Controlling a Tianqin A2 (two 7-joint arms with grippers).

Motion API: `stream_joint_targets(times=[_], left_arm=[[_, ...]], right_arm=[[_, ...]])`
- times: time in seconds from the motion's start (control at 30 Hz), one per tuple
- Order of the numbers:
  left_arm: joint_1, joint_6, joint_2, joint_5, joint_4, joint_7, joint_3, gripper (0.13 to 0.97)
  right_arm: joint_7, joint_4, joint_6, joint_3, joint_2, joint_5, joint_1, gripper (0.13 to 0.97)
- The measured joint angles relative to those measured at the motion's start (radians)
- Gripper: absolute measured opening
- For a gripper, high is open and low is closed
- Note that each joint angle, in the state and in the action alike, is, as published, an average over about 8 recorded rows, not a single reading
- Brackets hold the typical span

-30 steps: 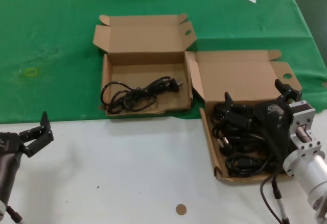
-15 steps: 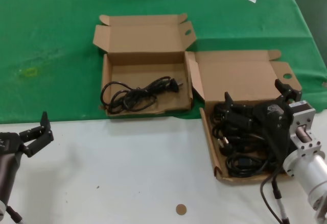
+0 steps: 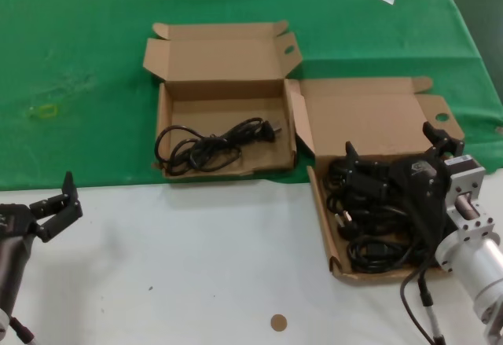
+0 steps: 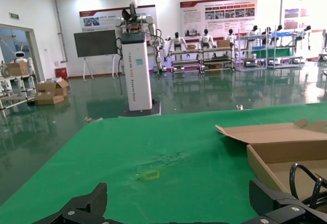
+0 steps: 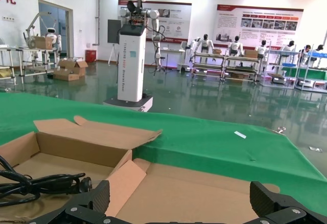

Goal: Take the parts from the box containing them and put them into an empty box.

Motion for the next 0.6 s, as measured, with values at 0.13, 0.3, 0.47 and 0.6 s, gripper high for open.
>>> stream_joint_targets(times=[0.13,0.3,0.47,0.6], left_arm=[[0.0,0.0,0.0,0.0,0.0,0.0,0.0,0.966],[0.0,0.0,0.0,0.0,0.0,0.0,0.0,0.966],[0.0,0.0,0.0,0.0,0.0,0.0,0.0,0.966],[0.0,0.0,0.0,0.0,0.0,0.0,0.0,0.966]], right_arm=[[0.0,0.0,0.0,0.0,0.0,0.0,0.0,0.966],[0.0,0.0,0.0,0.0,0.0,0.0,0.0,0.966],[0.0,0.0,0.0,0.0,0.0,0.0,0.0,0.966],[0.0,0.0,0.0,0.0,0.0,0.0,0.0,0.966]])
